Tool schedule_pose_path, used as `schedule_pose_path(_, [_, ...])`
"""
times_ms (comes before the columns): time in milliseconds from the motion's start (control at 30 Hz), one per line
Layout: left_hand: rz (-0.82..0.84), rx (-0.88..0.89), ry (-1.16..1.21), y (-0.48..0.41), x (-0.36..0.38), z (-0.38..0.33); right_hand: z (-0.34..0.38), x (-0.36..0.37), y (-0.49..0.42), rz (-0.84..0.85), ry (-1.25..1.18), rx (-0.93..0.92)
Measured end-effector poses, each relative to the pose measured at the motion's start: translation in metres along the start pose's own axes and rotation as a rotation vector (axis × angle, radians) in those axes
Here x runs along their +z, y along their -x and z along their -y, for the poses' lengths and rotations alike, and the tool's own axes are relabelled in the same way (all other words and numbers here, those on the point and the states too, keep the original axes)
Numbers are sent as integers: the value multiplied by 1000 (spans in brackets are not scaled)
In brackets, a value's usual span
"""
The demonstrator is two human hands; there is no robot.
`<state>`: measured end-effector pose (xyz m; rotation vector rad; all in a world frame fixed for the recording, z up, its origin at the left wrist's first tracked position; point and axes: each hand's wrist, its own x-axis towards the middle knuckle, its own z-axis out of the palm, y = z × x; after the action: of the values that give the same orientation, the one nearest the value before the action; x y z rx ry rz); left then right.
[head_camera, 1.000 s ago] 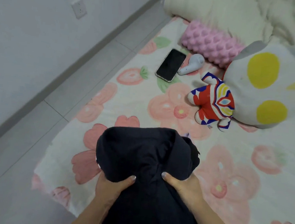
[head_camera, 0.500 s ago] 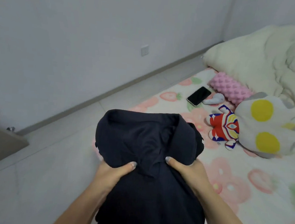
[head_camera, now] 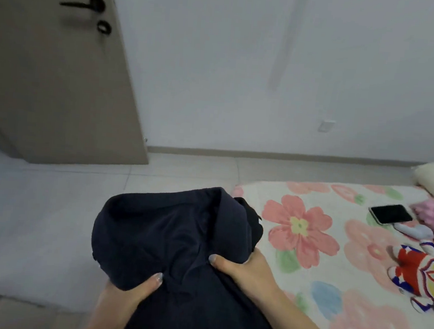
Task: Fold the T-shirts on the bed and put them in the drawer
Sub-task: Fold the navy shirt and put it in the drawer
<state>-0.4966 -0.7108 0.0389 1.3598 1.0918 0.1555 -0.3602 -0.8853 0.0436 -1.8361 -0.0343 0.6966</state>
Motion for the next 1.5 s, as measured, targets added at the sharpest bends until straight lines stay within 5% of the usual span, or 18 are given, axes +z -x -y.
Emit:
schedule_pose_path(233, [-50,-97,383,92,-162,77,1,135,84,341,171,-53])
schedule_pose_path(433, [-244,-63,536,150,-228,117,4,209,127,622,273,-82])
schedule_pose_path(767, [-888,-118,816,225,-203,179,-15,294,148,1132,532,-196])
schedule_pose_path(1000, [-1156,-149,909,271,-175,230,-62,328,189,1415,702,-202])
schedule_pose_path(1267, [-1288,-227,1016,286,-186,319,-120,386,235,1577,905,-216])
schedule_pose_path(1500, [-1253,-372,1098,267,-177,372,-185,405,216,1584,1084,-45])
